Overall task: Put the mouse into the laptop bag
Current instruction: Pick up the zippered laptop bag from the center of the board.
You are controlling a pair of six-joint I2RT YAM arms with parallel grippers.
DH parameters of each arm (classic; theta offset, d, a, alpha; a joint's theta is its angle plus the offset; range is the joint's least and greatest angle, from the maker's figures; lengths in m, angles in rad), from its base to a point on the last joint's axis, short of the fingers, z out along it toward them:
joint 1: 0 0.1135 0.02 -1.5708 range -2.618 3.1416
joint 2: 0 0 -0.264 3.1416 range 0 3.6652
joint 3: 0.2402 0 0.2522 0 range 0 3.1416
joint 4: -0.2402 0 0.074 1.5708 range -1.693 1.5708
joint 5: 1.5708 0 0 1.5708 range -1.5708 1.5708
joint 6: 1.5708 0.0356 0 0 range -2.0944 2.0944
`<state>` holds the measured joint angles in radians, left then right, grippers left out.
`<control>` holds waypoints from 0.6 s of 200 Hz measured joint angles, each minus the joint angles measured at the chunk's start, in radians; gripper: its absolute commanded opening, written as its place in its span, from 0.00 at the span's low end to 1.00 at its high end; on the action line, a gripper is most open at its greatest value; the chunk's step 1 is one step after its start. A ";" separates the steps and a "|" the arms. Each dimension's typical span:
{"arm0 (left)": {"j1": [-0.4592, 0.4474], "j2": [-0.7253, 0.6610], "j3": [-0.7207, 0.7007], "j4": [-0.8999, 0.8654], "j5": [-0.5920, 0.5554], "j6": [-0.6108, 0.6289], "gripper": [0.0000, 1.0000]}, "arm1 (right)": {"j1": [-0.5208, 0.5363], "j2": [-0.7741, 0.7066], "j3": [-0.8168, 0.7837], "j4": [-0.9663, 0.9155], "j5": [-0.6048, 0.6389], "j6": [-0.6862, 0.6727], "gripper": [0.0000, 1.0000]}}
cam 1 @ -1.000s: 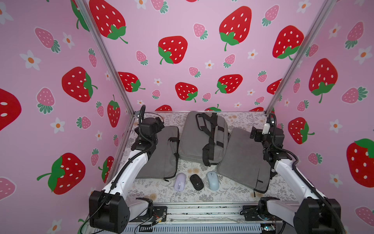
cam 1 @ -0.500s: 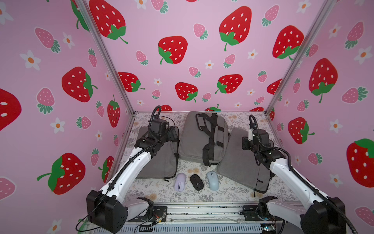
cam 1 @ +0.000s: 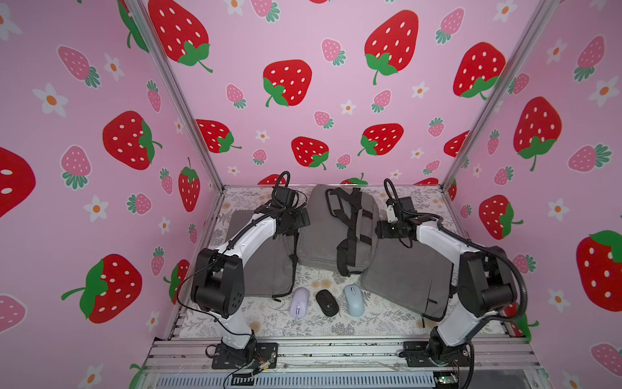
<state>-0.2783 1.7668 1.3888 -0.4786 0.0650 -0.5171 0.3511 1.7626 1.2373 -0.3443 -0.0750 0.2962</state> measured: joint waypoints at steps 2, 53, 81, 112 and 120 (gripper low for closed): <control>0.005 0.008 0.000 0.003 0.008 -0.001 0.96 | -0.002 0.013 0.011 -0.002 -0.006 0.001 0.67; 0.045 0.174 0.114 0.011 0.112 0.009 0.93 | -0.082 0.246 0.237 -0.026 -0.081 0.023 0.67; 0.041 0.256 0.168 0.018 0.149 0.018 0.91 | -0.109 0.336 0.327 -0.037 -0.121 0.024 0.64; 0.038 0.321 0.203 0.018 0.163 0.023 0.86 | -0.111 0.411 0.425 -0.046 -0.159 0.023 0.62; 0.037 0.336 0.215 0.018 0.169 0.023 0.85 | -0.109 0.428 0.442 -0.046 -0.171 0.024 0.61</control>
<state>-0.2413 2.1033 1.6035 -0.4603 0.2340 -0.4942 0.2420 2.1910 1.6791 -0.3901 -0.2455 0.3202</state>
